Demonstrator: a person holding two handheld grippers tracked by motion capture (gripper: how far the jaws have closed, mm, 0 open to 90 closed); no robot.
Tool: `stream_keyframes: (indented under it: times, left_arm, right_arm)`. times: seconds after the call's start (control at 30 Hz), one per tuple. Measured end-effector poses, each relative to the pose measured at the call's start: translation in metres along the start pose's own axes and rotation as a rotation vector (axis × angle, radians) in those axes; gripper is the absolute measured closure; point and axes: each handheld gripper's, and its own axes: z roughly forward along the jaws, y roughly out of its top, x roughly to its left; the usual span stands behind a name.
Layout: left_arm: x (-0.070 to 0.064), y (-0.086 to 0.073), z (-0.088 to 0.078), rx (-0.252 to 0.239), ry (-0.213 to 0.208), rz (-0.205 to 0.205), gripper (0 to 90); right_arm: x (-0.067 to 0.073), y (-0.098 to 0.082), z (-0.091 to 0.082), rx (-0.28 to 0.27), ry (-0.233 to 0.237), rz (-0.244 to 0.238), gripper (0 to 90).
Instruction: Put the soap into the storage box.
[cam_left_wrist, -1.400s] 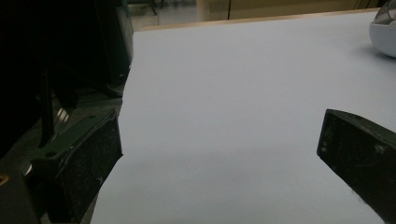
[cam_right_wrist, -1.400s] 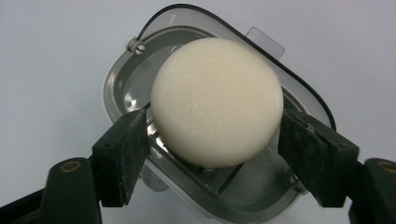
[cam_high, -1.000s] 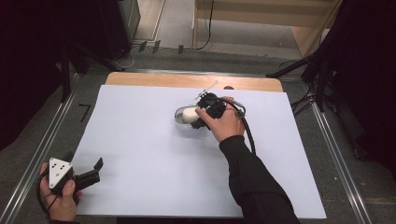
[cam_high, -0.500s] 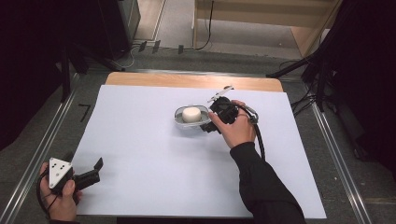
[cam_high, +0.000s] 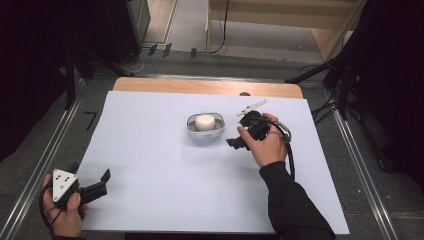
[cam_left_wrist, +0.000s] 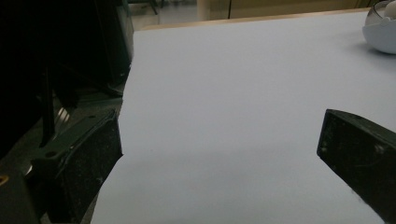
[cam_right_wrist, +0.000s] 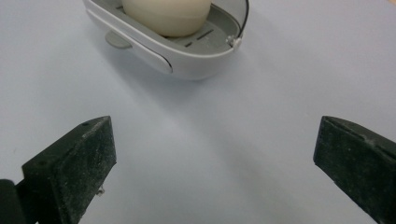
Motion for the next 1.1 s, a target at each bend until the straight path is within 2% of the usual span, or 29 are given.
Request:
stream_keyframes:
  times: [0.1,0.5,0.77,0.8,1.1]
  left_arm:
    - [0.000,0.000,0.000,0.000,0.000,0.000,0.2]
    - [0.000,0.000,0.000,0.001,0.003,0.002,0.2]
    - [0.000,0.000,0.000,0.001,0.004,0.006,0.2]
    - [0.000,0.000,0.000,0.001,0.004,0.005,0.2]
    - [0.000,0.000,0.000,0.000,0.003,0.007,0.2]
  right_arm:
    - [-0.002,-0.005,-0.002,0.006,-0.009,-0.003,0.0]
    - [-0.015,-0.041,-0.011,-0.008,-0.035,0.039,0.0]
    - [-0.021,-0.061,-0.017,-0.040,-0.047,0.061,0.0]
    - [-0.022,-0.066,-0.019,-0.046,-0.039,0.075,0.0]
    - [-0.026,-0.083,-0.025,-0.082,-0.039,0.090,0.0]
